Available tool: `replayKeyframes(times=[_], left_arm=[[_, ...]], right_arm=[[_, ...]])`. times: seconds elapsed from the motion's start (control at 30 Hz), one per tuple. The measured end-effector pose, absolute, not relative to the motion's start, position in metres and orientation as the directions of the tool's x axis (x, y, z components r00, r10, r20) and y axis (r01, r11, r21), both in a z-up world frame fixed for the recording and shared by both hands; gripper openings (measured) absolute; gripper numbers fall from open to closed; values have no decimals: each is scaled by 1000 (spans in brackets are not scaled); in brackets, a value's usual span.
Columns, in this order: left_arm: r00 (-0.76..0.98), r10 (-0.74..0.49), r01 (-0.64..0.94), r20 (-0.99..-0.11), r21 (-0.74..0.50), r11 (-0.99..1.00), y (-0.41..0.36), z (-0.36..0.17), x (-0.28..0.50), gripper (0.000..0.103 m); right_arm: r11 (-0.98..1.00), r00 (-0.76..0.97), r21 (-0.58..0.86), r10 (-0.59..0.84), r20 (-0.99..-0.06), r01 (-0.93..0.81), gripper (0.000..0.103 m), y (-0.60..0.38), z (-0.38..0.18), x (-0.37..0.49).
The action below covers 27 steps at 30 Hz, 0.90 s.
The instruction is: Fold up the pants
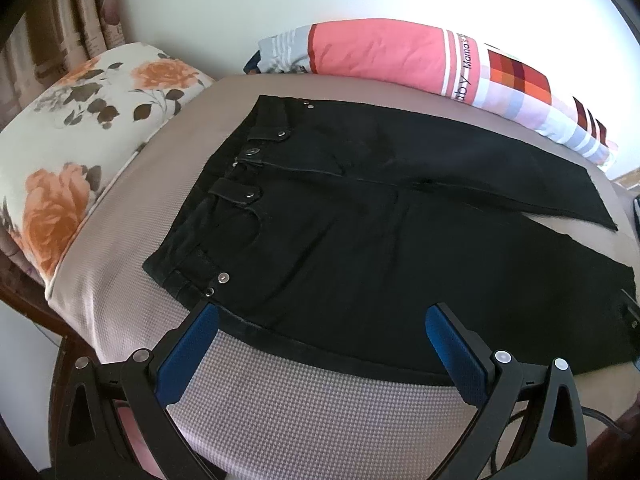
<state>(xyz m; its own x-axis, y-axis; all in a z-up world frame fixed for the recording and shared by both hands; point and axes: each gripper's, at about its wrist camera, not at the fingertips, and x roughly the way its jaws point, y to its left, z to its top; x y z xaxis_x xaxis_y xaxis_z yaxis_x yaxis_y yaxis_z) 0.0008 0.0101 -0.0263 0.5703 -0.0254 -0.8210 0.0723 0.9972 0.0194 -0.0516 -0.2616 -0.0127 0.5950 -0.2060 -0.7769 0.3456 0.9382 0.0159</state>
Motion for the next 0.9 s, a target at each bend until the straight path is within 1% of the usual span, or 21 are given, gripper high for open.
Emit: replayKeyframes(times=[0.2, 0.57, 0.67, 0.9], left_arm=[[571, -17, 78, -821, 33, 996, 9, -27, 2, 103], [584, -43, 109, -811, 26, 994, 7, -25, 0, 103], [592, -26, 109, -805, 48, 993, 5, -24, -1, 103], [587, -27, 115, -809, 50, 992, 3, -23, -1, 103]], right_arm=[[939, 595, 15, -206, -777, 345, 103, -261, -13, -52], [940, 613, 7, -217, -759, 341, 103, -260, -12, -52], [940, 615, 8, -216, -758, 340, 103, -260, -12, -52], [941, 620, 7, -216, -755, 338, 103, -259, -11, -52]])
